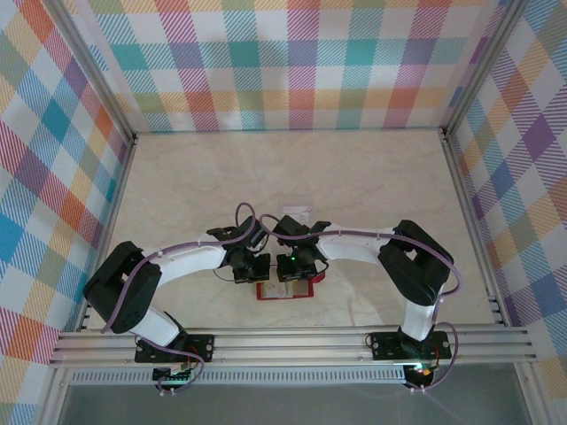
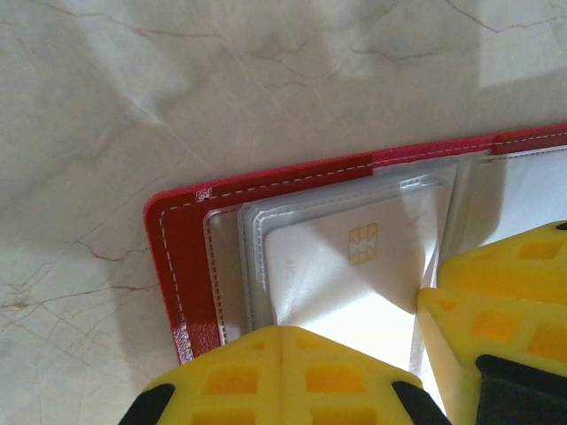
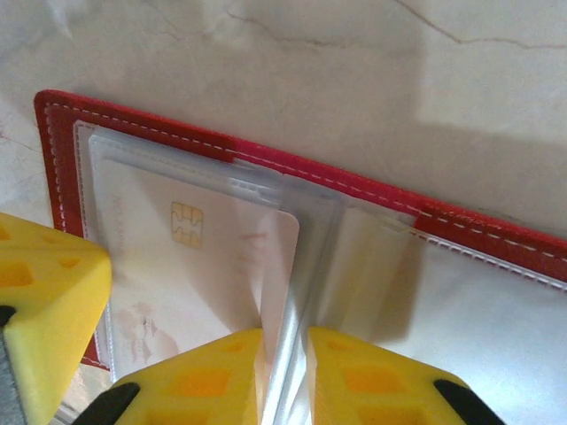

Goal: Take the credit cards out of the card holder

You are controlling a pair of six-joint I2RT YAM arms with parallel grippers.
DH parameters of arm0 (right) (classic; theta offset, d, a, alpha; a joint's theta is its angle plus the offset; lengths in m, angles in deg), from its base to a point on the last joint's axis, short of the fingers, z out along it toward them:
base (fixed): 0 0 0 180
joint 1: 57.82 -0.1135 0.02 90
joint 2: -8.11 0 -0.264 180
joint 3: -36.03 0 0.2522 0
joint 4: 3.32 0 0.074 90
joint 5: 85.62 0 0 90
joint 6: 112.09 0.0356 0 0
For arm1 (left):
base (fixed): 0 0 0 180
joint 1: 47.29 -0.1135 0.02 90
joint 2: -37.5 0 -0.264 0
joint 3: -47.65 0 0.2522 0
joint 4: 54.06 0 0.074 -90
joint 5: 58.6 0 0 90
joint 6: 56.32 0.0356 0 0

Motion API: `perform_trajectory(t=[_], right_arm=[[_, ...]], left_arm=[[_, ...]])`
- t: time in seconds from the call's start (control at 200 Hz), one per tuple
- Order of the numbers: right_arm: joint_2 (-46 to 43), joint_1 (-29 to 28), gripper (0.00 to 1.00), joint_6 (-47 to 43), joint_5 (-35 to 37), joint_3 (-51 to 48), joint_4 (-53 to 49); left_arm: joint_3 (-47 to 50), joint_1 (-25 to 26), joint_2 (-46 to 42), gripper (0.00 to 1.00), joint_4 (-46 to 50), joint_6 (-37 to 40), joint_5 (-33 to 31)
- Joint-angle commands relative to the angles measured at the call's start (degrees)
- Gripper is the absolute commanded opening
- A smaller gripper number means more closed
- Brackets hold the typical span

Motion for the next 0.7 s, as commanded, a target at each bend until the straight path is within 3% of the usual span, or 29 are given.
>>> perform_trajectory(t=[0.0, 0.14, 0.475, 0.695], right_arm=[[1.66, -0.21, 0.23, 0.52, -0.18, 0.43, 0.56], [1.62, -0.23, 0.3, 0.83, -0.28, 0.39, 0.69], [2.29, -0.41, 0.34, 0.92, -0.79, 0.34, 1.0], [2.72, -0.41, 0.26, 1.09, 1.48, 0.34, -0.81]], left_arm=[[0.65, 0.48, 0.9, 0.02, 1.67, 1.06, -1.58], [0.83, 0.49, 0.8, 0.02, 1.42, 0.98, -1.49], [0.77, 0.45, 0.63, 0.02, 1.78, 0.93, -1.62], [0.81, 0.45, 0.2, 0.03, 2.45, 0.89, -2.32]])
